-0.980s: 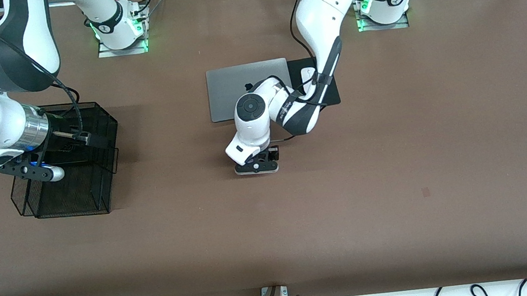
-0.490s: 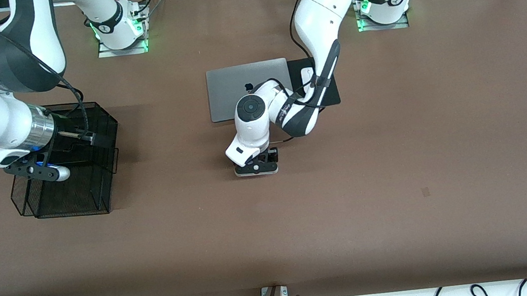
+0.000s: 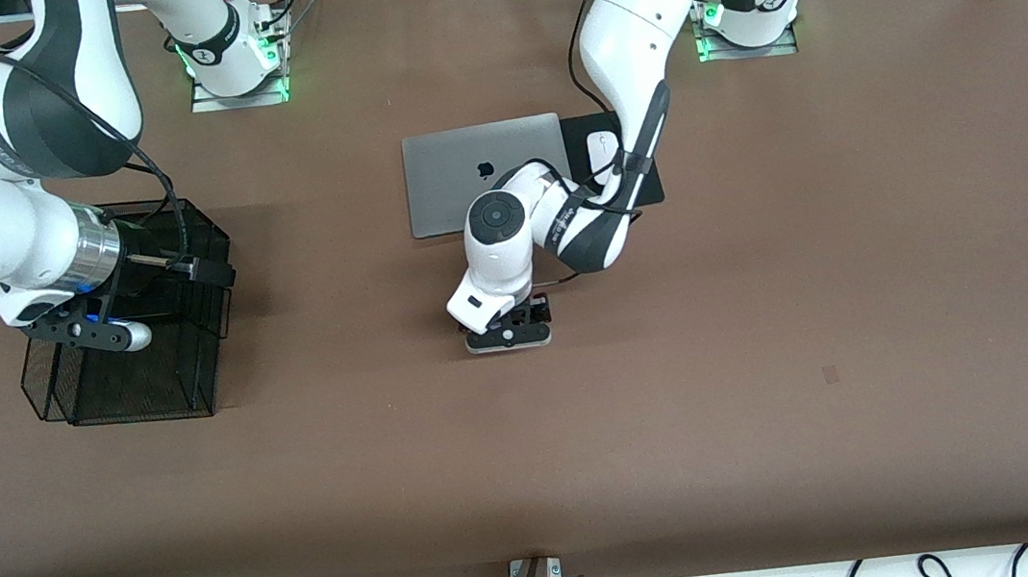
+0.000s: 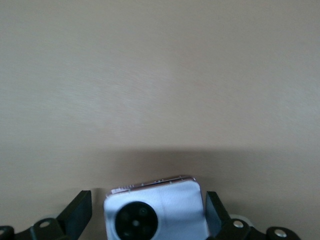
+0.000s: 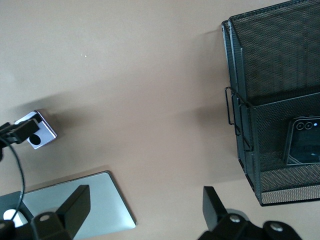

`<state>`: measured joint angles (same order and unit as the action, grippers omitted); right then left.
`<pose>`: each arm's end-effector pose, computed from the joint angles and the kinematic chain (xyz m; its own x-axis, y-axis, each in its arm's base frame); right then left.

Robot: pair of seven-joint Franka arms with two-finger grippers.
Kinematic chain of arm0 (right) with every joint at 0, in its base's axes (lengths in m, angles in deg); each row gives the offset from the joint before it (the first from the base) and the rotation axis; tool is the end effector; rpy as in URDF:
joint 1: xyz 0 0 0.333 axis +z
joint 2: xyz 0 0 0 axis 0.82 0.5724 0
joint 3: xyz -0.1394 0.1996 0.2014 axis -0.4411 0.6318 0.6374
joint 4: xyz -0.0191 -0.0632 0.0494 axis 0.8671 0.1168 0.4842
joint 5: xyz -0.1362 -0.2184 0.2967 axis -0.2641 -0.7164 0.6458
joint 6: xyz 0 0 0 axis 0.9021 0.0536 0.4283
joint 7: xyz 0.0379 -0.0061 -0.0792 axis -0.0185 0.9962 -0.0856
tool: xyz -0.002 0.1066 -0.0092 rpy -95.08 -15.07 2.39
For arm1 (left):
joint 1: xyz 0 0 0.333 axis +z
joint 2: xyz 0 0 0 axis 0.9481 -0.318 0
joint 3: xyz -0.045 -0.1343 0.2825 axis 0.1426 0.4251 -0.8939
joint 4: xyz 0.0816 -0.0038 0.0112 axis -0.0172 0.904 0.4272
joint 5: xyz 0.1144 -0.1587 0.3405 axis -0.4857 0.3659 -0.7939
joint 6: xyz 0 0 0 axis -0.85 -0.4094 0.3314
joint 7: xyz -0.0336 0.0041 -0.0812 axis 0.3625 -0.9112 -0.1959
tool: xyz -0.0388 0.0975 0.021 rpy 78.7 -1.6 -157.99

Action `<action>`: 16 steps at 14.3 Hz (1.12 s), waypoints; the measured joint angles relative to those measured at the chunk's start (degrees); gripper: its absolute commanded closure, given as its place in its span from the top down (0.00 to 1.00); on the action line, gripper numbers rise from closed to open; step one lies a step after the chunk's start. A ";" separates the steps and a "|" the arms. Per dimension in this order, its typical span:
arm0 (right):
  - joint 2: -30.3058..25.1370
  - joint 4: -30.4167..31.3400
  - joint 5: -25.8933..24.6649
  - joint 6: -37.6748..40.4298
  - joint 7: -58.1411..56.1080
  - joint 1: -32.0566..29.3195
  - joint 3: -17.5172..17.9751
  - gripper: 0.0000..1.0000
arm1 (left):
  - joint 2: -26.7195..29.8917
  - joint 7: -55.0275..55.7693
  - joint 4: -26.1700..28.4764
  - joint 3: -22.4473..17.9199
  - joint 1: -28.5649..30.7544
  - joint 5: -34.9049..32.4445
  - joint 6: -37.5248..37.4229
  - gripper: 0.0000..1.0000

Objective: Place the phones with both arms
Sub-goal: 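Lower the white phone beside the laptop and open the left gripper, then reach the right gripper to the white phone while the left gripper withdraws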

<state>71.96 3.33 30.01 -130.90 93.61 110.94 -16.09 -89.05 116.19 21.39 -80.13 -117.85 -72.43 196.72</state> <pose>0.6054 0.1263 0.4913 0.9453 -0.2535 -0.2052 -0.2726 -0.9595 -0.0706 0.5900 -0.5252 0.1861 0.9907 0.0738 0.1146 0.0682 -0.9963 0.0525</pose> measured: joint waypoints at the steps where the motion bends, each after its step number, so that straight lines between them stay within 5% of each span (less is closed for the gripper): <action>1: 0.00 -0.06 0.03 -0.24 1.65 0.01 0.85 0.99 | 1.18 -0.11 -0.47 -0.05 0.77 0.00 -1.78 1.00; 8: 7.18 -6.74 0.06 -8.58 12.03 0.50 12.95 1.00 | 9.85 -8.38 -0.53 -0.50 6.45 -0.07 -15.99 1.00; 12: 13.64 -7.93 0.06 -17.28 6.26 0.53 20.10 1.00 | 14.04 -20.14 -0.18 -1.05 13.53 -0.19 -28.29 1.00; 16: 19.57 -7.95 0.06 -28.06 -3.53 0.53 25.44 1.00 | 18.82 -32.29 2.07 -1.32 20.94 -2.88 -33.08 1.00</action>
<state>91.53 -4.62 30.06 -158.97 90.07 111.47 9.34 -70.23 83.90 23.45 -81.45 -96.92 -75.31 163.64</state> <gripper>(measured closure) 0.000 0.000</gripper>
